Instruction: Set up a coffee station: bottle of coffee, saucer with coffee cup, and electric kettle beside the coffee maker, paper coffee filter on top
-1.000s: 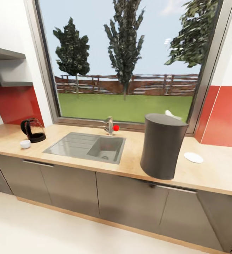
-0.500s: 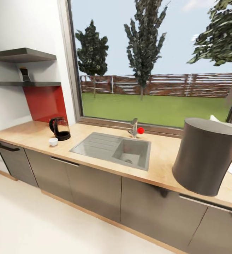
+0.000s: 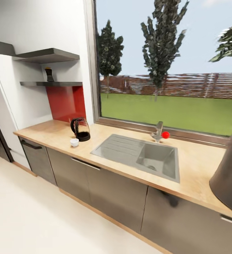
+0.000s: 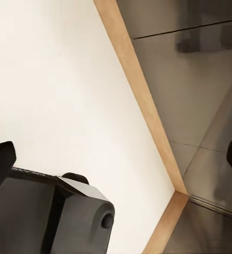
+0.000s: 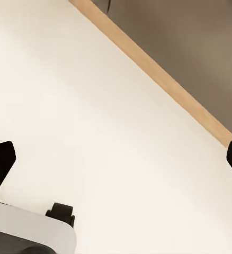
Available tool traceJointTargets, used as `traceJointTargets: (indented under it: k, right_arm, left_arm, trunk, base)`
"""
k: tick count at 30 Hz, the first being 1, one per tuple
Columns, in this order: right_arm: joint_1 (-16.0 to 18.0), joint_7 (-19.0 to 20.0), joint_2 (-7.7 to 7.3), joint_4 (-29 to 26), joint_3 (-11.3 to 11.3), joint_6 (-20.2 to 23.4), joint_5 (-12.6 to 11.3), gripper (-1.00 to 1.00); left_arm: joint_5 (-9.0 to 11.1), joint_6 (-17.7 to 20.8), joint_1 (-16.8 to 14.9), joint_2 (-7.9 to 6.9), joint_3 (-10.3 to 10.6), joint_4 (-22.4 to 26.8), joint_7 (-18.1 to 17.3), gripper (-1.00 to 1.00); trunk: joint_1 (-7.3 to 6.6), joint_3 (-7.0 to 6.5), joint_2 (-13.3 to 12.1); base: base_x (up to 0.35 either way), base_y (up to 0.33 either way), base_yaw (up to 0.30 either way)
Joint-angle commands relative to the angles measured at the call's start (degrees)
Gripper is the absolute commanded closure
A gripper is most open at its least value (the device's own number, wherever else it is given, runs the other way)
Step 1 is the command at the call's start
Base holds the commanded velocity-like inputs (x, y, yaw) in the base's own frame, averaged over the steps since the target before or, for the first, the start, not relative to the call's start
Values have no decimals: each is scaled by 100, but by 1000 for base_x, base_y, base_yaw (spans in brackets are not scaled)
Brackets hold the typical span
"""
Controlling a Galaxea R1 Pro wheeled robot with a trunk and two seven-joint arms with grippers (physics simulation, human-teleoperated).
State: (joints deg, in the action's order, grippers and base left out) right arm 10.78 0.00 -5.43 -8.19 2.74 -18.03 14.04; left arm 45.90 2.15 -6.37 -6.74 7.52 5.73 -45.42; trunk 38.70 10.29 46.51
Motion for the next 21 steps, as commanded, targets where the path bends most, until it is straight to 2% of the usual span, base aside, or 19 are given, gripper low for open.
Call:
traceJointTargets:
  k: [1, 21]
  right_arm:
    - [3, 0, -3, 2, 25, -16, -6, -100]
    - [3, -4, -2, 7, 25, -16, -6, -100]
  left_arm:
    - [60, 23, -5, -3, 47, -2, -17, -100]
    - [60, 23, -5, -3, 47, -2, -14, -100]
  trunk:
    - [4, 8, 7]
    - [4, 8, 7]
  base:
    - [239, 270, 263]
    - [242, 269, 268]
